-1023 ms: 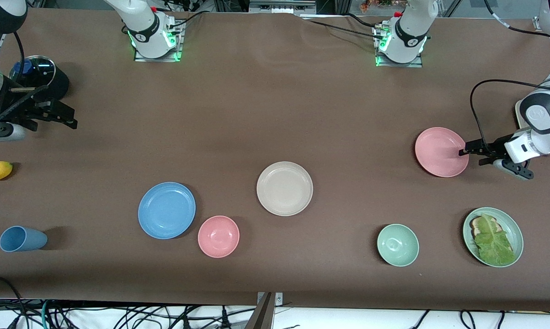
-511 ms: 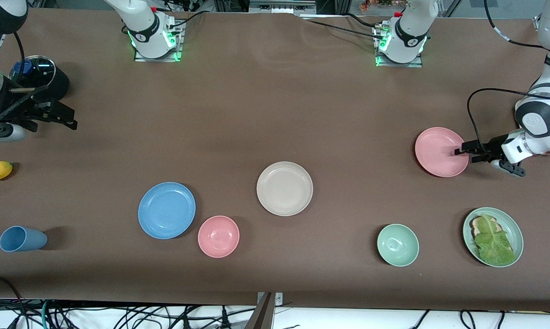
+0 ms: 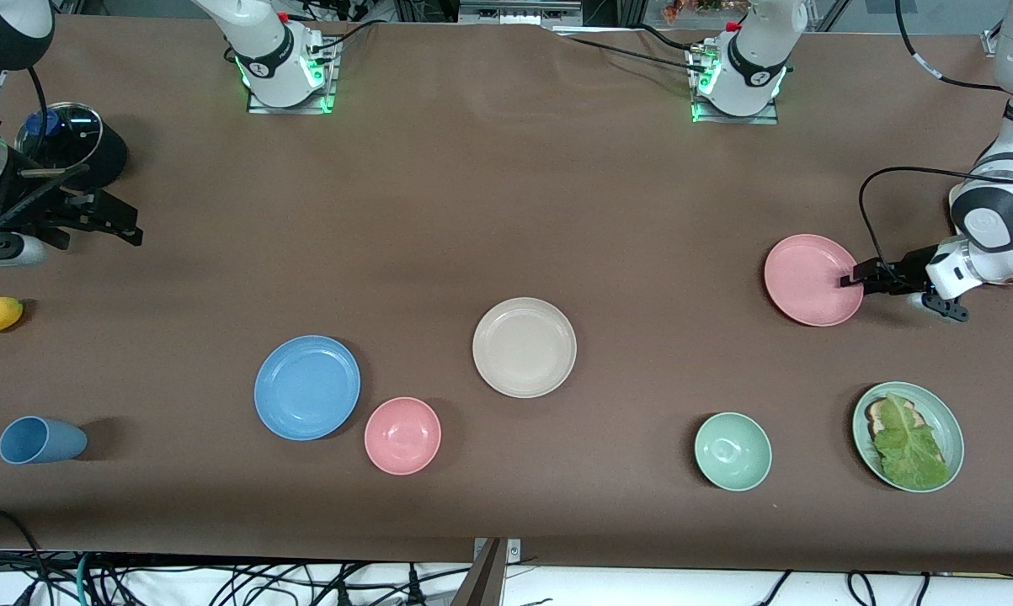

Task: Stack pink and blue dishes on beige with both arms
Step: 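Close the left gripper on the pink plate's rim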

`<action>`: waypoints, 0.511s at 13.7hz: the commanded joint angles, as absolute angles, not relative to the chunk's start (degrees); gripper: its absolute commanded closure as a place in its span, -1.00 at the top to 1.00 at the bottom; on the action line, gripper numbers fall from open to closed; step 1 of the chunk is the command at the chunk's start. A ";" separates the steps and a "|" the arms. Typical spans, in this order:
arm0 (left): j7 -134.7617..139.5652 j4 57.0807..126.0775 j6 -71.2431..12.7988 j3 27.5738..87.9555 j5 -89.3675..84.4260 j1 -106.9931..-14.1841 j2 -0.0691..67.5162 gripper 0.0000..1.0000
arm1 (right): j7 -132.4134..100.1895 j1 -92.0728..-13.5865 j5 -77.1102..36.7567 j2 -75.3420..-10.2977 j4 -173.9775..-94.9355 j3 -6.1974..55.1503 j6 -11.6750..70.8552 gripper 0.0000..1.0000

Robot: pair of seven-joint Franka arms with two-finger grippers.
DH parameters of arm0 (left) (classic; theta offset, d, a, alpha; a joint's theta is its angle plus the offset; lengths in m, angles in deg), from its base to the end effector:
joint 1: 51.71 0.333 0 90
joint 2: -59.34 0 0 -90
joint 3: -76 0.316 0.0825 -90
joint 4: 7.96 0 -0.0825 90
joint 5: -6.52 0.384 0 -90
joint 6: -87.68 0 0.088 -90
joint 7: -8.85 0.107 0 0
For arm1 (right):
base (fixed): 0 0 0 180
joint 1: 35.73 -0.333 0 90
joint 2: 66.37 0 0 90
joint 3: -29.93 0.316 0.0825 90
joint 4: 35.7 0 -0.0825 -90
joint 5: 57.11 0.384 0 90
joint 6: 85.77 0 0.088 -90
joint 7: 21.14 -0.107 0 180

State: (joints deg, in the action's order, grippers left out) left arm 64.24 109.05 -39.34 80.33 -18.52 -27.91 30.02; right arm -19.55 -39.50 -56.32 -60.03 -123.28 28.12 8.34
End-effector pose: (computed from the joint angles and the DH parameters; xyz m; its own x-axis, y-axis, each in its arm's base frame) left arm 0.4987 0.2519 0.1662 0.9862 -0.1619 -0.0337 -0.1348 -0.9050 0.4035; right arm 0.5935 0.0227 0.5873 0.9981 0.0611 0.0037 0.0612 -0.9981 -0.0102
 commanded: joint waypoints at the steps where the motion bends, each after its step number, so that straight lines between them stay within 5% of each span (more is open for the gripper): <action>1: 65.19 108.68 -37.14 80.22 -20.46 -27.63 30.52 -1.00 | -20.35 -39.25 -56.67 -59.52 -121.74 28.34 8.36 1.00; 7: 65.19 108.32 -36.43 80.40 -20.20 -27.89 30.87 -1.00 | -20.35 -39.07 -56.76 -56.71 -121.74 28.26 9.15 1.00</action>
State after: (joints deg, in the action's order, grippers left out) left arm 64.23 108.79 -37.97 80.33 -18.54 -27.91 30.04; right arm -19.60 -39.46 -56.37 -59.02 -123.28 28.02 9.02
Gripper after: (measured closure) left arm 0.947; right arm 0.000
